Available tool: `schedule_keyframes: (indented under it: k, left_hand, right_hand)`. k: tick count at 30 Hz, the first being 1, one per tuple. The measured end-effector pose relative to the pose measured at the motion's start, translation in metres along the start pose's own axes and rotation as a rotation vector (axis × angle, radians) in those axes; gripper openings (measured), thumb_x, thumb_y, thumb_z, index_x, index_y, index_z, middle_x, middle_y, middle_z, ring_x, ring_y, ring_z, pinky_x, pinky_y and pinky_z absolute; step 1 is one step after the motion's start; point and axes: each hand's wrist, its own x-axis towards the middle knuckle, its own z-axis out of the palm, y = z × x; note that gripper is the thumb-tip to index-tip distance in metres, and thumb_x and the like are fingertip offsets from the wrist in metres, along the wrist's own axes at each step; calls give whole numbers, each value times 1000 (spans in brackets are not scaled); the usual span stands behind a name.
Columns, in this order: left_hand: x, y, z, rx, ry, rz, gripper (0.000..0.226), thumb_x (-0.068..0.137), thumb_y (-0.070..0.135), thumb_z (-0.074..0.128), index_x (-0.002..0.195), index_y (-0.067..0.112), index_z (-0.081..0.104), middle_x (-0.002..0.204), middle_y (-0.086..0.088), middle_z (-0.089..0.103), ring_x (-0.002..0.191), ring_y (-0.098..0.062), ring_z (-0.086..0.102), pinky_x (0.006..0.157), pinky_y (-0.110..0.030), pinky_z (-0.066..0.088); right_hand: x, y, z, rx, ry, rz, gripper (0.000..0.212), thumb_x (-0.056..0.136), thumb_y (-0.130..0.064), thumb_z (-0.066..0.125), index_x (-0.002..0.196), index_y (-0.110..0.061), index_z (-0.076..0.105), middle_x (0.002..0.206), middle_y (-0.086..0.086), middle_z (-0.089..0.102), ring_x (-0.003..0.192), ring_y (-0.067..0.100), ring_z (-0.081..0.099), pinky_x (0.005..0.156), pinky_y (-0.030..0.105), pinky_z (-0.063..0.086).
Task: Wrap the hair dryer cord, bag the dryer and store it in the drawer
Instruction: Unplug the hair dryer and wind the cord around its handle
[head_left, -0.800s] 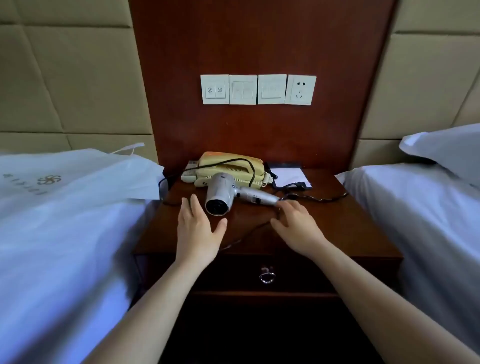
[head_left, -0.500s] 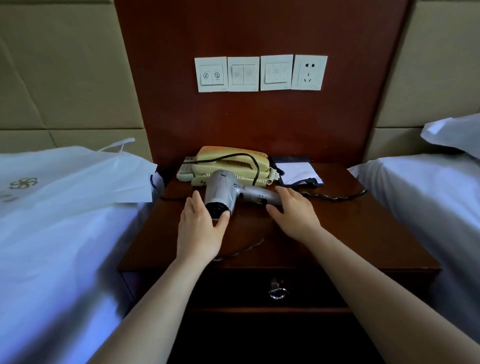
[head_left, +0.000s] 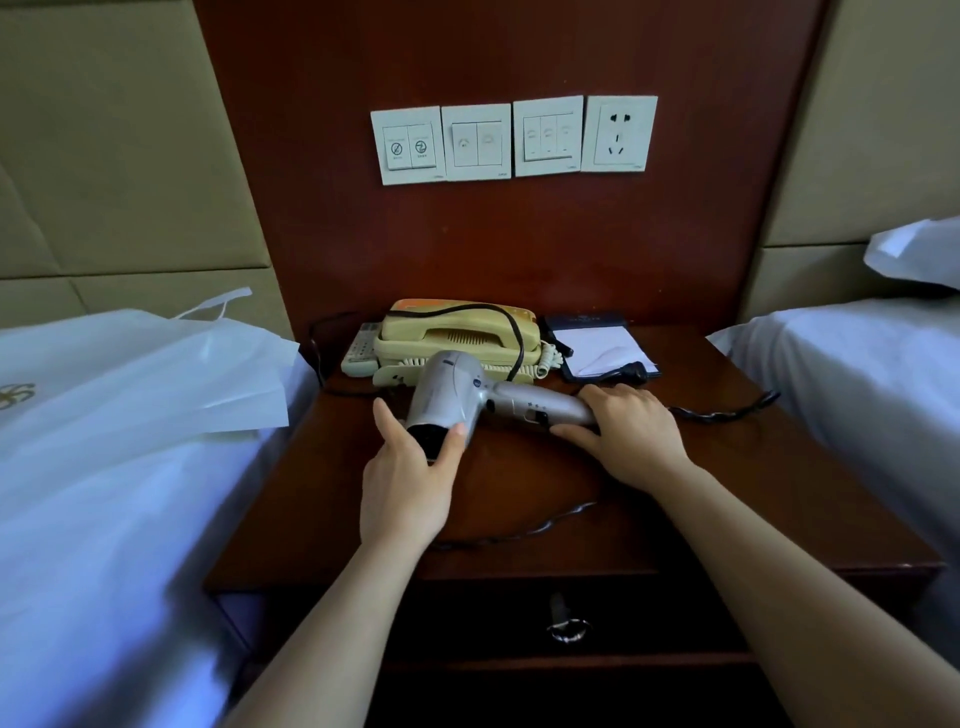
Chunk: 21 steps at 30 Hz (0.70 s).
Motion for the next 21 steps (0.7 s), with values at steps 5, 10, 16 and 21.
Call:
schedule_keyframes:
  k: [5, 10, 16, 21]
  left_hand:
    - [-6, 5, 1, -119, 27, 17, 86, 88, 54, 45, 151, 16, -1, 147, -11, 40, 131, -34, 42, 107, -48, 36]
    - [-15, 16, 1, -93, 208, 30, 76, 90, 46, 48, 147, 5, 19, 148, -12, 39, 137, -26, 36, 114, -43, 24]
    - [-24, 44, -2, -84, 331, 178, 56, 89, 48, 45, 130, 10, 49, 129, -3, 58, 126, -18, 48, 116, -39, 18]
    - [-36, 95, 0, -503, 44, 286, 56, 87, 51, 50, 131, 15, 49, 127, 0, 60, 119, -9, 52, 102, -26, 37]
  right_hand:
    - [-10, 11, -6, 101, 101, -41, 41, 83, -55, 56, 94, -15, 59, 83, 3, 63, 77, 21, 56, 62, 27, 34]
    - [-12, 14, -15, 81, 272, -12, 39, 76, -51, 68, 72, -15, 55, 57, -7, 48, 48, 12, 40, 40, 18, 19]
    - [-13, 18, -49, 152, 522, 66, 39, 77, -45, 68, 69, -10, 52, 54, -5, 40, 45, 14, 37, 40, 17, 17]
    - [-12, 0, -68, 168, 642, -80, 38, 80, -48, 53, 74, -10, 56, 57, 1, 50, 51, 21, 48, 47, 24, 23]
